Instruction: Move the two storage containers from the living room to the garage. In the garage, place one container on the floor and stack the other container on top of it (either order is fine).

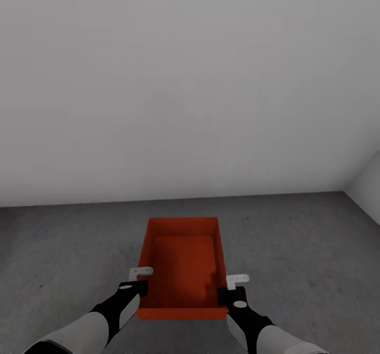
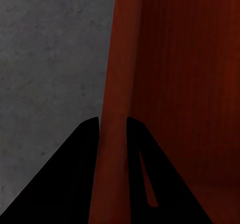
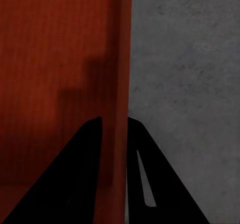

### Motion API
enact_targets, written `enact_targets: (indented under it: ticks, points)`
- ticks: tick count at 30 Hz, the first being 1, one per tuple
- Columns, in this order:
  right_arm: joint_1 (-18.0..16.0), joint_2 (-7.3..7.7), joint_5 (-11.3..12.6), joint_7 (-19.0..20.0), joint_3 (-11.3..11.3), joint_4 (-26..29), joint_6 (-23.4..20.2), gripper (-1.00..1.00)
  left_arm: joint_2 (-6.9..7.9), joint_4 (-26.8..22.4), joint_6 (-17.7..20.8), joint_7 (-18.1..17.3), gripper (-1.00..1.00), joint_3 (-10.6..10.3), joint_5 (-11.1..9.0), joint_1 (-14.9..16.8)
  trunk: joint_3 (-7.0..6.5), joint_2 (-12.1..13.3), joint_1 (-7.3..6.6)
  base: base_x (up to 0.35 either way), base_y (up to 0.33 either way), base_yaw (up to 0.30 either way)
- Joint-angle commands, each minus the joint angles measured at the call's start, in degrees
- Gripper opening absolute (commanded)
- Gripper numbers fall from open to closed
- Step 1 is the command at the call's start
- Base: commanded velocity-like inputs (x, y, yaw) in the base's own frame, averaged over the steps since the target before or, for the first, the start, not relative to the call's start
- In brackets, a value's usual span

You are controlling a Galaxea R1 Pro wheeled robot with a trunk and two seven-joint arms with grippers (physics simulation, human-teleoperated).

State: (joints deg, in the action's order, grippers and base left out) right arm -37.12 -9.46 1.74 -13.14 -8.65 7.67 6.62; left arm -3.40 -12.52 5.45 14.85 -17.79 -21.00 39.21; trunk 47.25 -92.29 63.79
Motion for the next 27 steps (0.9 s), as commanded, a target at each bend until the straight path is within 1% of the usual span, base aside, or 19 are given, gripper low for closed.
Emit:
enact_targets:
  ticks: [1,10,15,22,27]
  points:
    - [0.03,-0.01,0.64,-0.21,0.56,-0.11,-0.02,-1.00,0.23,-0.32,-2.11,0.70,-1.00,4.32,0.66,0.08,0.06,-0.02,-0.01,0.000,0.000,0.000]
    - [0.03,-0.03,0.68,-0.26,0.56,-0.20,-0.17,-1.00,0.23,-0.32,-2.11,0.71,-1.00,4.29,0.65,0.08,0.08,-0.02,-0.01,0.000,0.000,0.000]
    - [0.03,-0.05,0.64,-0.23,0.56,-1.67,0.19,-1.00,0.23,-0.28,-2.13,0.69,-1.00,4.27,0.68,0.08,0.08,-0.02,-0.01,0.000,0.000,0.000]
    - [0.03,-0.08,0.63,-0.33,0.56,-1.95,0.11,-1.00,0.22,-0.31,-2.13,0.71,-1.00,4.26,0.70,0.08,0.08,-0.02,-0.01,0.000,0.000,0.000]
    - [0.03,-0.21,0.64,-0.40,0.52,-2.04,0.05,-1.00,0.15,-0.31,-2.11,0.71,-1.00,4.26,0.69,0.08,0.08,-0.02,-0.01,0.000,0.000,0.184]
